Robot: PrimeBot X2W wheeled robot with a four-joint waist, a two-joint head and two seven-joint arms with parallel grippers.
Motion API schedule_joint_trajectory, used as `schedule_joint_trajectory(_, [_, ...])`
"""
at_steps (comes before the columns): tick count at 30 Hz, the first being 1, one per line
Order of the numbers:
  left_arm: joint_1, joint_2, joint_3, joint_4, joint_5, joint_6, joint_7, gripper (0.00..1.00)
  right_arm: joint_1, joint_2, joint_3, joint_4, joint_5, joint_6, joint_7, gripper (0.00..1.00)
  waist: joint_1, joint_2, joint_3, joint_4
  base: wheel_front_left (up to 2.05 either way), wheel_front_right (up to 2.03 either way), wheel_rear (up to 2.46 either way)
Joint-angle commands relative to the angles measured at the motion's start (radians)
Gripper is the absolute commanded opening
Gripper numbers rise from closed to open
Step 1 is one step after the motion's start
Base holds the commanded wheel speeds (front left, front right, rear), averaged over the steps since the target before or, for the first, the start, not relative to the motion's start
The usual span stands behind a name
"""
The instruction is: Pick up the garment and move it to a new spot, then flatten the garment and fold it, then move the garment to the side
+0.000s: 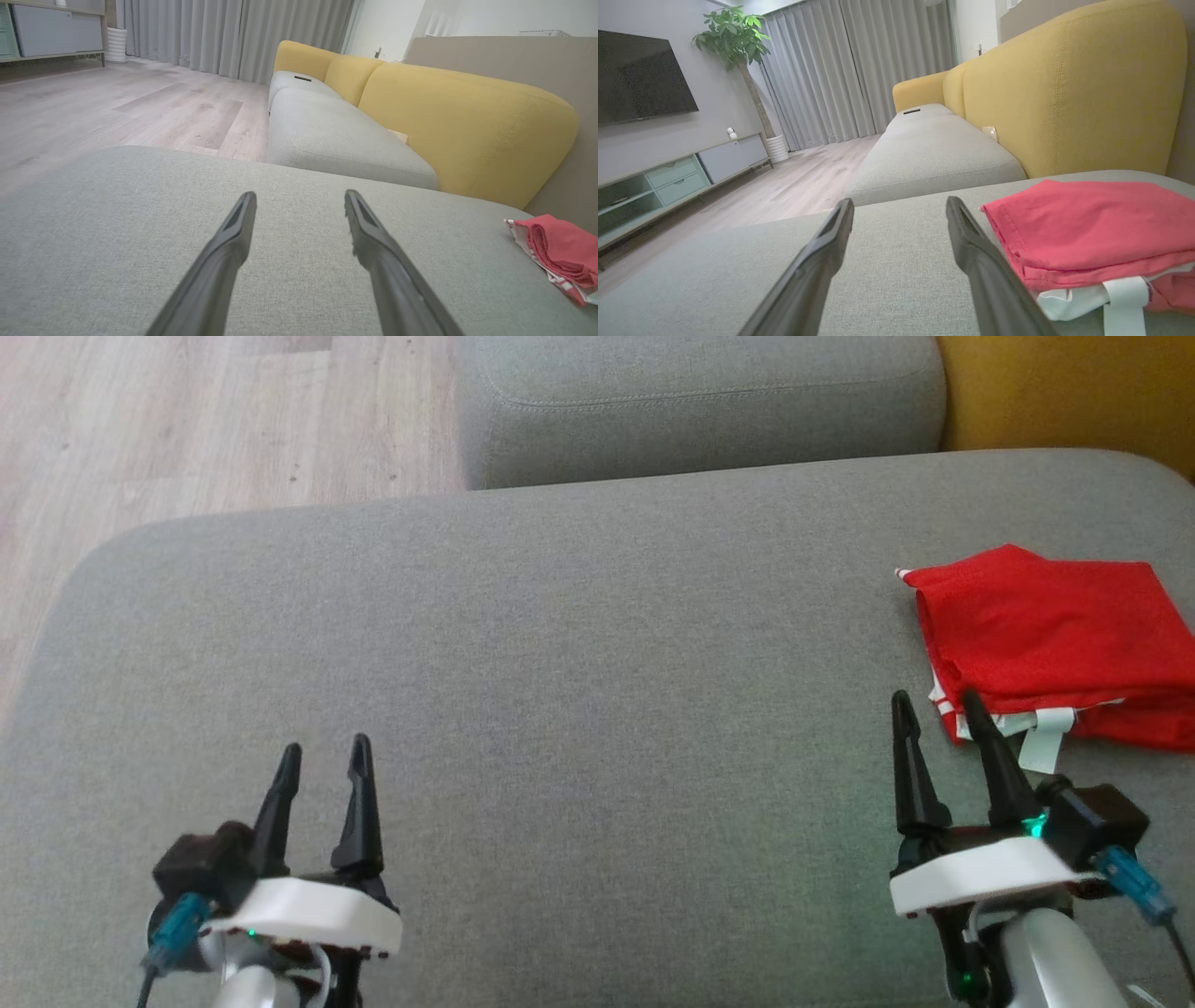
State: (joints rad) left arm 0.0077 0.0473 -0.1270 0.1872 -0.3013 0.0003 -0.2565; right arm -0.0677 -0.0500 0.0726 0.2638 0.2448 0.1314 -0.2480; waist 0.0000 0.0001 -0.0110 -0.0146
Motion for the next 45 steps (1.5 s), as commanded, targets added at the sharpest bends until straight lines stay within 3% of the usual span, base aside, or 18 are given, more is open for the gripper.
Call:
schedule_joint_trajectory(1, [0.000, 0.000, 0.003, -0.002, -0.002, 0.000, 0.000, 0.00, 0.000, 0.000, -0.001, 0.000, 0.005, 0.000, 0.000, 0.00, 0.0000, -0.0001, -0.001, 0.000, 0.00, 0.00, 0.00])
schedule_joint_trajectory(5, [0.023, -0.001, -0.001, 0.051, -0.005, 0.000, 0.002, 0.00, 0.022, 0.002, 0.001, 0.050, 0.008, 0.000, 0.002, 0.00, 0.0000, -0.0001, -0.001, 0.000, 0.00, 0.00, 0.00])
schedule_joint_trajectory(45, [-0.021, 0.000, 0.076, 0.054, -0.418, -0.042, 0.119, 0.00, 0.003, -0.010, -0.043, 0.027, 0.452, 0.000, 0.104, 0.00, 0.0000, -0.0001, 0.004, 0.005, 0.00, 0.00, 0.00])
